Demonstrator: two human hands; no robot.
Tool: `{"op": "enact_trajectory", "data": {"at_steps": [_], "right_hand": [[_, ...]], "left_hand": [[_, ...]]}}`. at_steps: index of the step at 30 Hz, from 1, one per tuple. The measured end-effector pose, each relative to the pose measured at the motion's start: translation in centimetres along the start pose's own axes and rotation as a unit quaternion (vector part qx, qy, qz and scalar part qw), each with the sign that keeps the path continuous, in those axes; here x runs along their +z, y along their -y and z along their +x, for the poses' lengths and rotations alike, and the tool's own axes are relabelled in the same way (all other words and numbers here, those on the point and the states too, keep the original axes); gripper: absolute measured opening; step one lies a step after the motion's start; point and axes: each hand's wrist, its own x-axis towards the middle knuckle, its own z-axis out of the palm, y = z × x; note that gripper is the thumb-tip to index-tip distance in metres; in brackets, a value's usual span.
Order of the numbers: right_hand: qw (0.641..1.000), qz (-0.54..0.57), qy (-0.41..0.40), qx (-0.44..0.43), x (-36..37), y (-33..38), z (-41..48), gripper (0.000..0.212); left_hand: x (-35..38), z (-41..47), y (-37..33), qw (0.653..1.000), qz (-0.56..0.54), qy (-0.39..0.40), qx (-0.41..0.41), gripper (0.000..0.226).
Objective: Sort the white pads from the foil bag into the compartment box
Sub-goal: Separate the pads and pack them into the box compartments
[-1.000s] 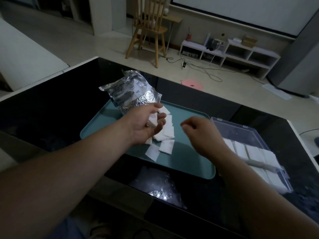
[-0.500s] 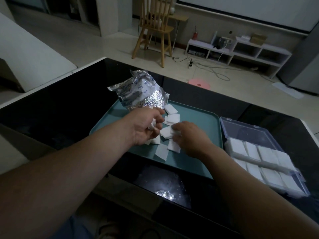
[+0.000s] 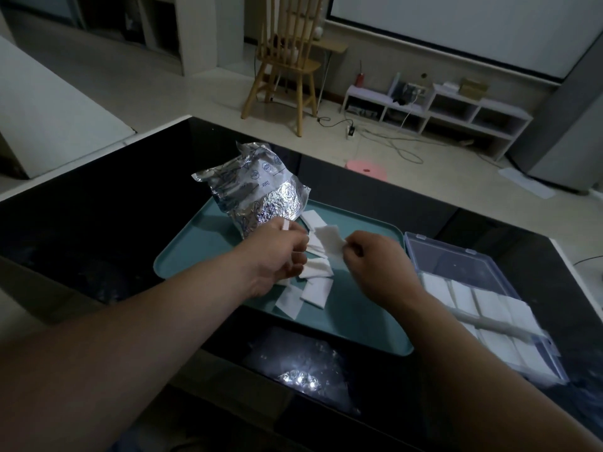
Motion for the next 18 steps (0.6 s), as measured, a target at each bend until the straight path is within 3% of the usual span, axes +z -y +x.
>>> {"op": "enact_trajectory", "data": {"at_steps": [3, 5, 7, 9, 13, 15, 18], "right_hand": [[0.999, 0.012, -0.020, 0.022, -1.0, 1.0, -0.5, 0.025], [0.999, 0.026, -0.012, 0.017, -1.4, 2.3, -1.1, 0.028], [0.999, 0.046, 0.009, 0.002, -1.5, 3.4, -1.6, 0.028], [0.996, 0.079, 0.029, -0.006, -1.7, 3.8, -1.9, 0.028], [0.976, 0.199, 0.090, 0.016, -2.9, 3.1, -2.1, 0.022], [0.973, 0.221, 0.048, 0.041, -3.4, 2.5, -2.0, 0.020], [0.976, 0.192, -0.086, 0.056, -3.6, 1.9, -1.9, 0.013]], "left_hand": [[0.9, 0.1, 0.6, 0.998, 0.004, 0.002, 0.066, 0.015], [1.6, 0.0, 1.0, 0.996, 0.005, 0.026, 0.088, 0.025], [2.2, -0.3, 1.3, 0.994, 0.000, 0.065, 0.086, 0.036], [2.6, -0.3, 1.5, 0.993, 0.011, 0.080, 0.082, 0.032], [2.1, -0.2, 1.0, 0.997, -0.049, 0.042, 0.032, 0.020], [1.4, 0.0, 0.4, 0.992, -0.120, 0.037, -0.017, 0.018], [0.9, -0.1, 0.0, 0.979, -0.178, 0.063, -0.083, 0.022]]}}
